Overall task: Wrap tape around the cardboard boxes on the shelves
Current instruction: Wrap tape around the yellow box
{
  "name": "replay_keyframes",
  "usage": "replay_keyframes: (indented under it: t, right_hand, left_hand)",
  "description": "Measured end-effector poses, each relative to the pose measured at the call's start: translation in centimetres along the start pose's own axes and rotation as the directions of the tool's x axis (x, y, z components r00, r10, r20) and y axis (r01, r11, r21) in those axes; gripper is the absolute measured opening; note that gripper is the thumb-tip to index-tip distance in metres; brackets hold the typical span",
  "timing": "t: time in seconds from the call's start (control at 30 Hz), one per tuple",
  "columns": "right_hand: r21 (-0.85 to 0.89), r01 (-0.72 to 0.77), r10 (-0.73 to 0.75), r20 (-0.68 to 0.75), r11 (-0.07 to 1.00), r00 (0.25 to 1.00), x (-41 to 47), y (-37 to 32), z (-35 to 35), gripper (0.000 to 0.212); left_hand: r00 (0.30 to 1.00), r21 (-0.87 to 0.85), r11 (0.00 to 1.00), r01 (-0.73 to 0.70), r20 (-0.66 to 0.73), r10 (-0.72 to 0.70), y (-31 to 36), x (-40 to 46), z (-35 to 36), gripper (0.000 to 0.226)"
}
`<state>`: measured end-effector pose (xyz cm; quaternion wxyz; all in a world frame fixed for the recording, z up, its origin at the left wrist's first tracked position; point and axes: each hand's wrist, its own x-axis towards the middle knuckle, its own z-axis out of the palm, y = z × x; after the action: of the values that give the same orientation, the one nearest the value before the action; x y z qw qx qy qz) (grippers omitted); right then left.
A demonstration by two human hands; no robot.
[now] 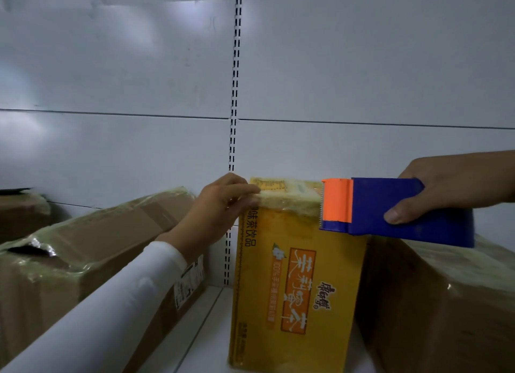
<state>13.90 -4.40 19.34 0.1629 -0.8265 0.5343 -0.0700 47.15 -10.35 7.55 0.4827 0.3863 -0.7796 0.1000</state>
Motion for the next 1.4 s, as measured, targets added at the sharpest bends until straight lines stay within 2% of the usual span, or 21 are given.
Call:
replay_keyframes:
  t: [0.1, 0.13, 0.2, 0.27, 0.4, 0.43, 0.57, 0.8, 0.97, 1.1, 1.3, 1.4]
  right_hand:
    - [0.0, -0.026, 0.026, 0.004, 1.0, 1.0, -0.2, -0.4, 0.0, 0.04]
    - [0.002, -0.034, 0.034, 0.005, 0.999, 0.999, -0.1, -0.6, -0.1, 0.035]
    - [-0.013, -0.046, 0.046, 0.014, 0.999, 0.999, -0.1, -0.9, -0.2, 0.033]
    - [-0.033, -0.055, 0.055, 0.018, 0.998, 0.998, -0.1, -1.0, -0.2, 0.035]
    - [-0.027, -0.061, 0.061, 0.019, 0.998, 0.998, -0.1, -1.0, -0.2, 0.033]
    - [-0.022, -0.063, 0.064, 0.029, 0.998, 0.998, -0.1, -0.9, -0.1, 0.033]
    - [-0.027, -0.055, 0.057, 0.065, 0.998, 0.996, 0.0, -0.4, 0.1, 0.03]
    - [0.009, -0.049, 0.047, 0.107, 0.999, 0.993, 0.0, 0.2, 0.4, 0.028]
    - [0.004, -0.024, 0.023, 0.151, 1.0, 0.988, -1.5, 2.0, -1.2, 0.042]
    - [0.021, -0.036, 0.031, 0.197, 0.999, 0.98, -3.0, 4.7, -2.6, 0.045]
    - [0.034, -0.122, 0.114, 0.183, 0.992, 0.976, -3.9, 8.3, -3.0, 0.048]
    - [0.052, -0.153, 0.144, 0.137, 0.987, 0.98, -4.0, 9.5, -2.6, 0.046]
  left_hand:
    - [0.999, -0.007, 0.999, -0.031, -0.009, 0.031, -0.5, -0.1, 0.2, 0.03]
    - [0.998, 0.059, 0.996, -0.059, 0.019, 0.058, -0.5, 0.1, -0.1, 0.036]
    - [0.983, 0.322, 0.929, -0.181, 0.07, 0.167, -0.2, 1.0, -1.0, 0.058]
    - [0.961, 0.441, 0.854, -0.275, 0.106, 0.255, 0.7, 2.3, -1.2, 0.074]
    - [0.927, 0.365, 0.886, -0.288, 0.339, 0.161, 2.1, 4.1, 1.0, 0.084]
    - [0.923, 0.345, 0.894, -0.286, 0.35, 0.161, 1.8, 4.1, 1.6, 0.081]
    - [0.935, 0.277, 0.907, -0.318, 0.252, 0.25, 0.9, 4.0, 2.1, 0.07]
    - [0.907, 0.28, 0.869, -0.408, 0.229, 0.353, 0.8, 3.9, 2.1, 0.07]
    - [0.923, 0.227, 0.9, -0.372, 0.197, 0.332, -0.2, 3.3, 0.6, 0.072]
    - [0.888, 0.21, 0.872, -0.442, 0.241, 0.392, 0.4, 3.9, 1.4, 0.069]
    - [0.9, 0.203, 0.886, -0.416, 0.231, 0.37, 0.2, 4.1, 1.9, 0.077]
    - [0.88, 0.24, 0.853, -0.464, 0.232, 0.414, 0.3, 4.3, 2.2, 0.081]
